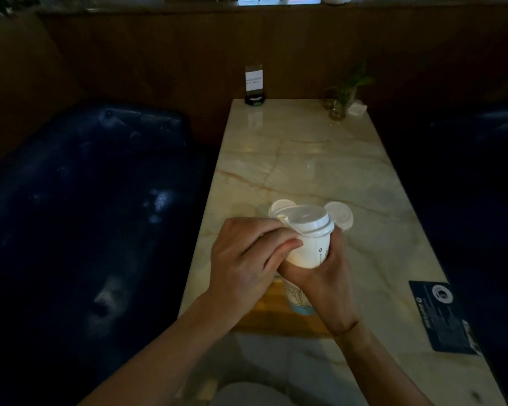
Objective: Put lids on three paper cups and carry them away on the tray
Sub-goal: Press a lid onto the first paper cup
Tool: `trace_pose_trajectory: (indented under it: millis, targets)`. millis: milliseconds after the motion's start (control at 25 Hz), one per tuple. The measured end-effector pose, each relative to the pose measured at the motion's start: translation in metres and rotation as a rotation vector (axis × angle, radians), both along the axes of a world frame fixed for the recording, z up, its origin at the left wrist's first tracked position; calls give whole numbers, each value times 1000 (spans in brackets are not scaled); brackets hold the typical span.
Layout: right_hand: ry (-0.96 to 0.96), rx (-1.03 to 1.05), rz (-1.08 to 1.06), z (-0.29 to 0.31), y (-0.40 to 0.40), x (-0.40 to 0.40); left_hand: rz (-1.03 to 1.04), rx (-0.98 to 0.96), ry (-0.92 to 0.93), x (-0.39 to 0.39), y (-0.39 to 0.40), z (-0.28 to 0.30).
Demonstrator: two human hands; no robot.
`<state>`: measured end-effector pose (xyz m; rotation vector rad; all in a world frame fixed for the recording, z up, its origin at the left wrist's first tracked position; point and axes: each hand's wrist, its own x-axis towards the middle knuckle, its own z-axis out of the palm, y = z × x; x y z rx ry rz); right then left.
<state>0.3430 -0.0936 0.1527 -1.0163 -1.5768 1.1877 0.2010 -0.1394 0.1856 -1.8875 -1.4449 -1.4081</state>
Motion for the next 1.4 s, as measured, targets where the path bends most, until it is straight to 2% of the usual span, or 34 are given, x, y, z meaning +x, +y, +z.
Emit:
trace_pose_trajectory:
  millis: [320,520,720,1000,1120,1400]
  targets:
    - [93,-154,126,5,5,10,-77,36,-34,-2,1,3]
    - [210,-295,280,0,11,18,-117,47,-23,-8,0,5]
    - [217,-335,365,4,16,19,-116,26,-71,-11,0,1]
    - [2,-134,208,7,21,6,-74,7,35,-11,5,-4]
    - [43,-148,152,3,17,6,-51,17,38,-7,4,-5]
    - [227,-309,287,-1,17,16,-102,34,-38,-12,2,2]
